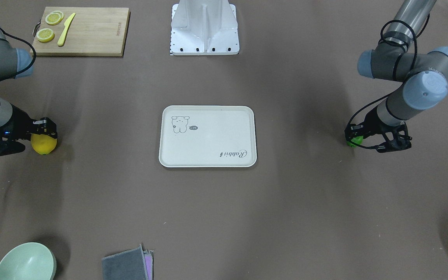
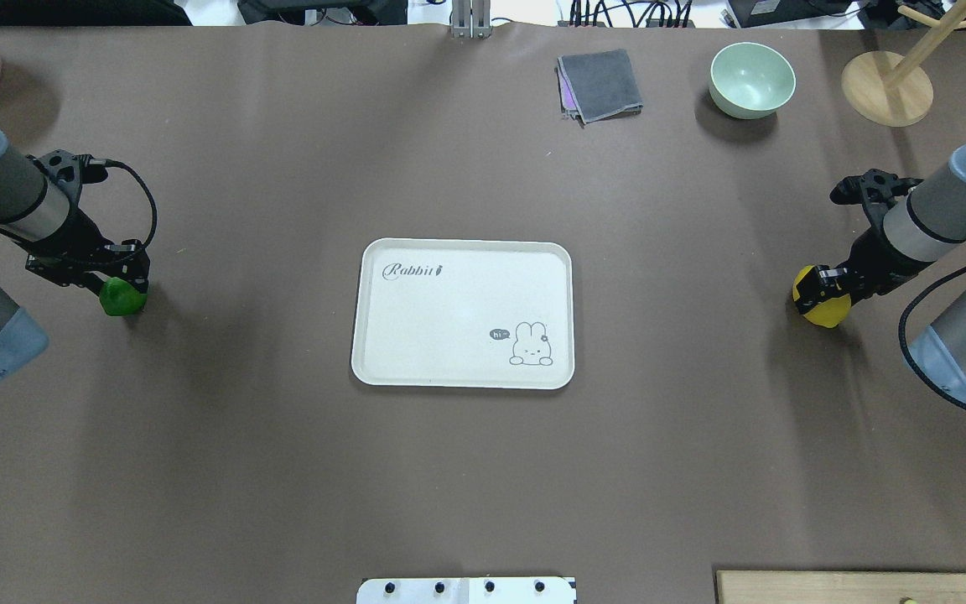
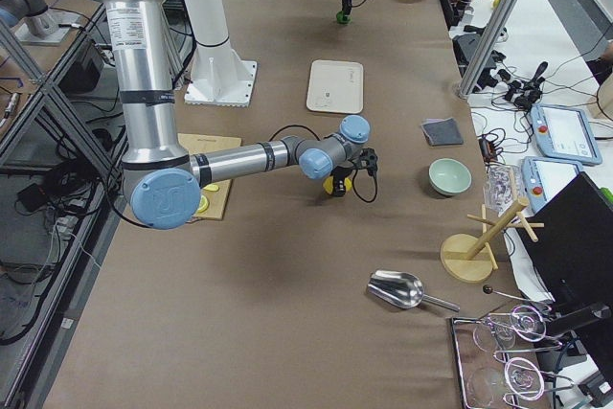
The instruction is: Place all lemons on tray
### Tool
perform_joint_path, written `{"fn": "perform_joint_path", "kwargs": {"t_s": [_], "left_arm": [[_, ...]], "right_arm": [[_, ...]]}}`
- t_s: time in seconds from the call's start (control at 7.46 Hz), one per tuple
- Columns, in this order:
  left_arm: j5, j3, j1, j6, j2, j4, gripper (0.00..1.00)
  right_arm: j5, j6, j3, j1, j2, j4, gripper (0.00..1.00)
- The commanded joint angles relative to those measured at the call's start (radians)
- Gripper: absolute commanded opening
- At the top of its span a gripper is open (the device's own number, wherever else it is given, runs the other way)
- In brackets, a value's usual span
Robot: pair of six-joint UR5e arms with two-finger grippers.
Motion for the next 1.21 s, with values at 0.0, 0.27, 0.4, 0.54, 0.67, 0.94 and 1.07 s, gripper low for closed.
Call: {"fn": "perform_joint_path", "kwargs": {"t_s": [0.0, 0.27, 0.4, 0.54, 0.67, 0.94, 1.07], "left_arm": [[-0.080, -0.017, -0.024, 0.001, 0.000, 0.031, 0.00], [-0.126, -0.072, -0.070, 0.048, -0.002, 0.128, 0.00], [-0.133, -0.146, -0.090, 0.097, -0.005, 0.250, 0.00], [-0.131, -0.224, -0.106, 0.149, -0.020, 0.393, 0.00], [-0.131, -0.273, -0.122, 0.190, -0.028, 0.482, 0.00], [-0.131, -0.316, -0.179, 0.269, -0.148, 0.714, 0.00], [-0.128, -0.317, -0.182, 0.296, -0.226, 0.827, 0.00]], "right_arm": [[0.014, 0.013, 0.018, 0.021, 0.038, -0.026, 0.00], [0.013, 0.114, 0.015, 0.015, 0.151, -0.044, 0.00], [0.004, 0.185, 0.014, -0.017, 0.217, -0.043, 0.00], [-0.019, 0.283, 0.002, -0.069, 0.283, -0.034, 0.00], [-0.091, 0.355, -0.015, -0.118, 0.362, -0.034, 0.00], [-0.171, 0.440, -0.087, -0.227, 0.492, -0.029, 0.00], [-0.200, 0.480, -0.115, -0.273, 0.529, -0.026, 0.00]]}}
